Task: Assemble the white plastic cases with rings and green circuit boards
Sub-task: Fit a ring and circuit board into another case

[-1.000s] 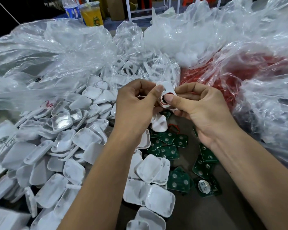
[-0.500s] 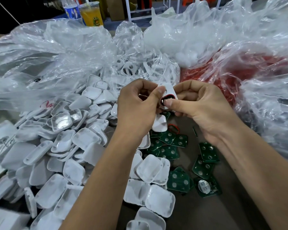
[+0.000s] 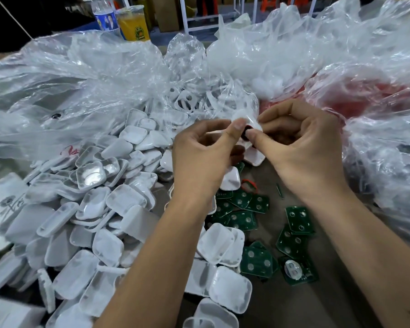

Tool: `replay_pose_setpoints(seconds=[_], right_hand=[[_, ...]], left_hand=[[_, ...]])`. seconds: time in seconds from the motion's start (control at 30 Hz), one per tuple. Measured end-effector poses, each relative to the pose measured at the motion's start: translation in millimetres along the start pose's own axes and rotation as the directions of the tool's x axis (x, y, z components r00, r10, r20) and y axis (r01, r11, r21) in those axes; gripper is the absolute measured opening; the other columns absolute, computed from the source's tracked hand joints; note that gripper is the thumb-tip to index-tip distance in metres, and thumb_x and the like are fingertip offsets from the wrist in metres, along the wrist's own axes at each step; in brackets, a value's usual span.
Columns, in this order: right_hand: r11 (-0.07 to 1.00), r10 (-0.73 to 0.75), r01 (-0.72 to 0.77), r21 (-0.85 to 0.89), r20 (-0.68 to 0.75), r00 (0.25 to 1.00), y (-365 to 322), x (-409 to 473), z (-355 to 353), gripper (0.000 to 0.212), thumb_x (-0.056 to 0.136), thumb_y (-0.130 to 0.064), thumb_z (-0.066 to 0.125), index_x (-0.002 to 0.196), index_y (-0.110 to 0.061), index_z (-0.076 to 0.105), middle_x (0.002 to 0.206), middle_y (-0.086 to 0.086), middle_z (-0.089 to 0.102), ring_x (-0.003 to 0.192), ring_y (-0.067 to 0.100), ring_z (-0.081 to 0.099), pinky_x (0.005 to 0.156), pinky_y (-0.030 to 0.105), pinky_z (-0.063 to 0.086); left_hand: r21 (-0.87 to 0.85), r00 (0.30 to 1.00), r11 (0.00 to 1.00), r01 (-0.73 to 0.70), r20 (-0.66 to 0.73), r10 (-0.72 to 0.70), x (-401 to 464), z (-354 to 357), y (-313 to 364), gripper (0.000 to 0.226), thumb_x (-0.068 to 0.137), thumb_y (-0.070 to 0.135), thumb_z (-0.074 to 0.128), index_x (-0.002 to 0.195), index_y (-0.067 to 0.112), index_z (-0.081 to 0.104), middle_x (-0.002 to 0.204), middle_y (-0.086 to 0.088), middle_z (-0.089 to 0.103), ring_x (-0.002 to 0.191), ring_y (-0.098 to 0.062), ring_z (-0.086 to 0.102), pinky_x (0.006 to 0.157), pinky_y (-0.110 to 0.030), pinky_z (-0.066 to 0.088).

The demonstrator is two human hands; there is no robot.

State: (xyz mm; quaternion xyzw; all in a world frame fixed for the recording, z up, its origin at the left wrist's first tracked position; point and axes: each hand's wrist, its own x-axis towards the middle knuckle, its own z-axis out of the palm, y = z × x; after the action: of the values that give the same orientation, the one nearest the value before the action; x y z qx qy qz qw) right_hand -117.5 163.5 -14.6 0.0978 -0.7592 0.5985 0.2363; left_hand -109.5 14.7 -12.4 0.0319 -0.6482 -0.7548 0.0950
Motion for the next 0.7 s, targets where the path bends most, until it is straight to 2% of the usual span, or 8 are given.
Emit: replay_pose_setpoints(seconds=[0.1,0.2,0.33,0.43,0.5,0.57,0.7], right_hand=[[0.986,-0.142,0.137,-0.098,-0.046,0.989,-3.4,-2.4,0.6,0.019,0.082,-0.017,0.088,0.09,-0.02,0.071,0.076,-0.01,0.075,0.072,0.007,0.075,0.065,0.02,0.057],[0.957,-0.248,0.238,-0.167,-0.047,0.968,-6.3,-4.0,-0.6,0.018,0.083,-0.015,0.087,0.094,-0.014,0.073,0.085,-0.006,0.075,0.08,0.009,0.075,0.073,0.03,0.061],[0.947,-0.3,0.294,-0.127,-0.033,0.953,-10.7,-5.0,-1.2,0.024,0.081,-0.01,0.088,0.098,-0.013,0.072,0.094,-0.01,0.075,0.09,0.006,0.075,0.08,0.023,0.058],[0.944,-0.323,0.321,-0.076,-0.019,0.946,-12.8,-5.0,-1.2,0.023,0.083,-0.008,0.087,0.1,-0.014,0.072,0.099,-0.013,0.075,0.094,0.006,0.075,0.085,0.022,0.058],[0.94,-0.336,0.335,-0.071,-0.003,0.942,-12.5,-4.5,-2.2,0.022,0.084,-0.009,0.086,0.101,-0.013,0.073,0.098,-0.012,0.075,0.094,0.007,0.075,0.086,0.023,0.058],[0.935,-0.345,0.345,-0.079,0.014,0.938,-12.0,-3.5,-3.4,0.02,0.085,-0.011,0.087,0.101,-0.012,0.074,0.098,-0.011,0.075,0.093,0.007,0.075,0.085,0.023,0.058],[0.921,-0.373,0.378,-0.09,0.075,0.925,-12.7,-0.5,-4.8,0.016,0.088,-0.013,0.084,0.101,-0.011,0.075,0.097,-0.009,0.076,0.093,0.004,0.075,0.084,0.02,0.056]], left_hand=[[-0.072,0.998,0.996,0.053,0.02,-0.052,-2.4,5.5,-0.2,0.031,0.084,0.024,0.086,0.108,0.008,0.074,0.086,-0.014,0.079,0.08,-0.032,0.078,0.08,-0.049,0.064],[-0.197,0.995,0.975,0.1,0.036,-0.095,-3.3,7.0,2.3,0.028,0.084,0.015,0.085,0.107,0.005,0.072,0.085,-0.014,0.078,0.077,-0.028,0.077,0.079,-0.041,0.065],[-0.354,0.976,0.912,0.209,0.13,-0.173,-1.8,5.7,9.2,0.023,0.089,0.017,0.078,0.106,0.006,0.069,0.081,-0.009,0.073,0.072,-0.019,0.072,0.074,-0.033,0.063],[-0.476,0.932,0.805,0.355,0.249,-0.264,-2.8,5.2,15.1,0.024,0.092,0.018,0.072,0.11,0.004,0.067,0.089,-0.017,0.07,0.078,-0.021,0.072,0.075,-0.03,0.064],[-0.539,0.898,0.72,0.438,0.299,-0.322,-4.1,5.7,17.2,0.021,0.089,0.016,0.073,0.103,0.002,0.068,0.093,-0.021,0.071,0.083,-0.024,0.074,0.073,-0.029,0.064],[-0.577,0.883,0.67,0.468,0.328,-0.335,-4.5,5.7,17.8,0.018,0.083,0.014,0.074,0.095,0.002,0.069,0.089,-0.019,0.072,0.081,-0.023,0.075,0.07,-0.029,0.064],[-0.599,0.89,0.658,0.455,0.331,-0.314,-3.6,3.0,17.8,0.021,0.076,0.01,0.073,0.093,-0.001,0.069,0.082,-0.016,0.073,0.075,-0.02,0.075,0.065,-0.029,0.063]])
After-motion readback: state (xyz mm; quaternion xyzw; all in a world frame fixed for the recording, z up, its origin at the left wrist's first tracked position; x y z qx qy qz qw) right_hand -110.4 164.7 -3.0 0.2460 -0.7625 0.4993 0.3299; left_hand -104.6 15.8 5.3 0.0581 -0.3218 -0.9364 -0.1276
